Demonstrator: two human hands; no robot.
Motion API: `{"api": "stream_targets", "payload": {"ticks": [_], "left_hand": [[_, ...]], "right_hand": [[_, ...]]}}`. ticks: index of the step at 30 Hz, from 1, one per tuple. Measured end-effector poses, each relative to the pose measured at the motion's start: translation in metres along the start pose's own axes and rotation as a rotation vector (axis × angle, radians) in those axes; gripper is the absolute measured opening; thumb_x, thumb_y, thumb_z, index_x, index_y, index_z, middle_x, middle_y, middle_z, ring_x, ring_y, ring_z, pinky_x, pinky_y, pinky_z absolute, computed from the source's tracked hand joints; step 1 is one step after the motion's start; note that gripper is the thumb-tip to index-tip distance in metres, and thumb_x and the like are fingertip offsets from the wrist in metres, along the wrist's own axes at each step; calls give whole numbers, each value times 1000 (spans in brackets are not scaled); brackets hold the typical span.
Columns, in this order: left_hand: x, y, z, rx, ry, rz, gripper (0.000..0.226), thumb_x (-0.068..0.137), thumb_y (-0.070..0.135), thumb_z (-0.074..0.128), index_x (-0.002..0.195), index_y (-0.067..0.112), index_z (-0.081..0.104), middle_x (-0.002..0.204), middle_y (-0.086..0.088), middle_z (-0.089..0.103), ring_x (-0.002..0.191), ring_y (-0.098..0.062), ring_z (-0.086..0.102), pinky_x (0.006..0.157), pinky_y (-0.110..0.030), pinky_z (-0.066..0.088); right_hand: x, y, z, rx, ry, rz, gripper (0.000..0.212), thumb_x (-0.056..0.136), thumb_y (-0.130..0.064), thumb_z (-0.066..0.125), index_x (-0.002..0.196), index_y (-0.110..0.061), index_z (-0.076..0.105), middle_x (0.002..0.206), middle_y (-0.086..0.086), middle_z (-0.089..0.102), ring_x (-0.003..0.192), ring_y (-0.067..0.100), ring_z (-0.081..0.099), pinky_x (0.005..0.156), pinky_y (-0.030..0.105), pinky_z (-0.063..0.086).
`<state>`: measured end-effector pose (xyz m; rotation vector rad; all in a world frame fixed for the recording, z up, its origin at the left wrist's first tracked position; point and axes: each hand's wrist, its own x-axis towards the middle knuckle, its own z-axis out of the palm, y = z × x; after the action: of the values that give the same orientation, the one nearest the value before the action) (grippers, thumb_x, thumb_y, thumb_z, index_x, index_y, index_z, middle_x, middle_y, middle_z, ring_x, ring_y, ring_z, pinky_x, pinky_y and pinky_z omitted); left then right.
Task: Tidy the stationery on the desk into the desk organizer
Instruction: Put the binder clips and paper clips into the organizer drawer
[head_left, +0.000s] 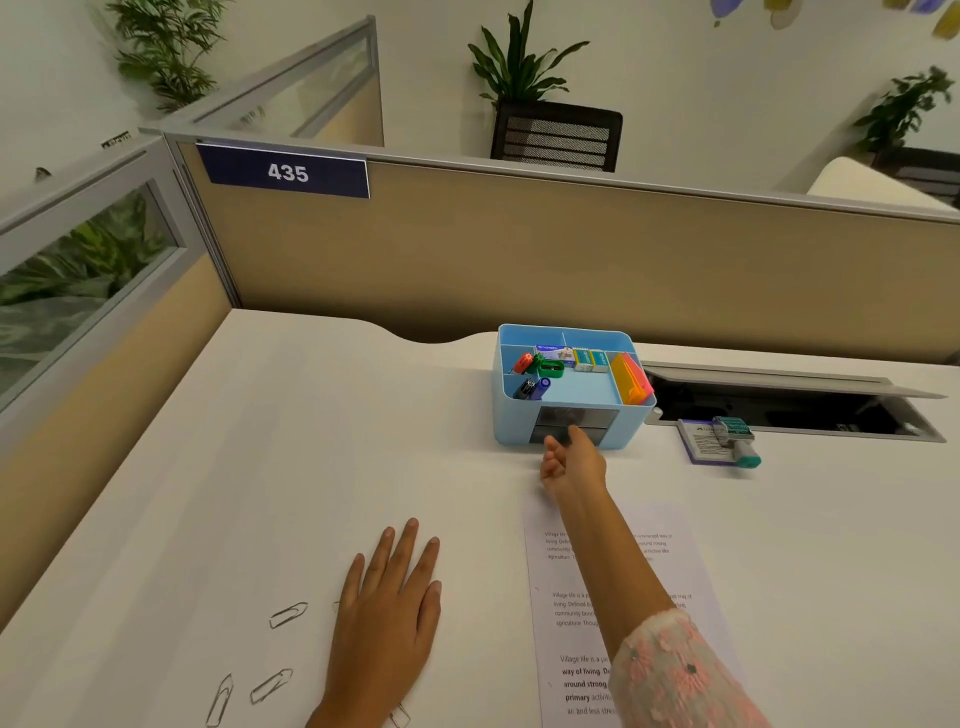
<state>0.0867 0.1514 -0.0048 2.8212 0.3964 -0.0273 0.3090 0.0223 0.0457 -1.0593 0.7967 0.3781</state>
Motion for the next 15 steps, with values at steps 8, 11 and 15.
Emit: {"api": "stream_targets", "payload": {"ticks": [8, 11, 15], "left_hand": [[1, -2, 2, 0, -2, 1, 59, 97, 45, 8, 133, 27, 51, 145, 2, 42, 134, -21, 38, 111, -30, 2], [0, -1, 2, 2, 12, 6, 60, 97, 45, 7, 134, 27, 50, 146, 2, 41, 135, -21, 37, 111, -29, 1], [-1, -1, 1, -4, 32, 5, 61, 96, 46, 5, 134, 26, 49, 146, 2, 41, 135, -22, 37, 111, -29, 1]], "right_hand": [[5, 5, -2, -56, 106, -55, 24, 90, -25, 57, 73, -10, 54, 62, 2, 52, 46, 9, 38, 35, 16, 30], [-2, 10, -10, -101, 150, -75, 25, 89, -24, 57, 68, -11, 51, 59, 3, 47, 47, 10, 36, 42, 20, 31], [-17, 19, -29, -120, 147, -72, 28, 89, -22, 55, 64, -10, 50, 58, 3, 45, 46, 11, 35, 42, 20, 29]]}}
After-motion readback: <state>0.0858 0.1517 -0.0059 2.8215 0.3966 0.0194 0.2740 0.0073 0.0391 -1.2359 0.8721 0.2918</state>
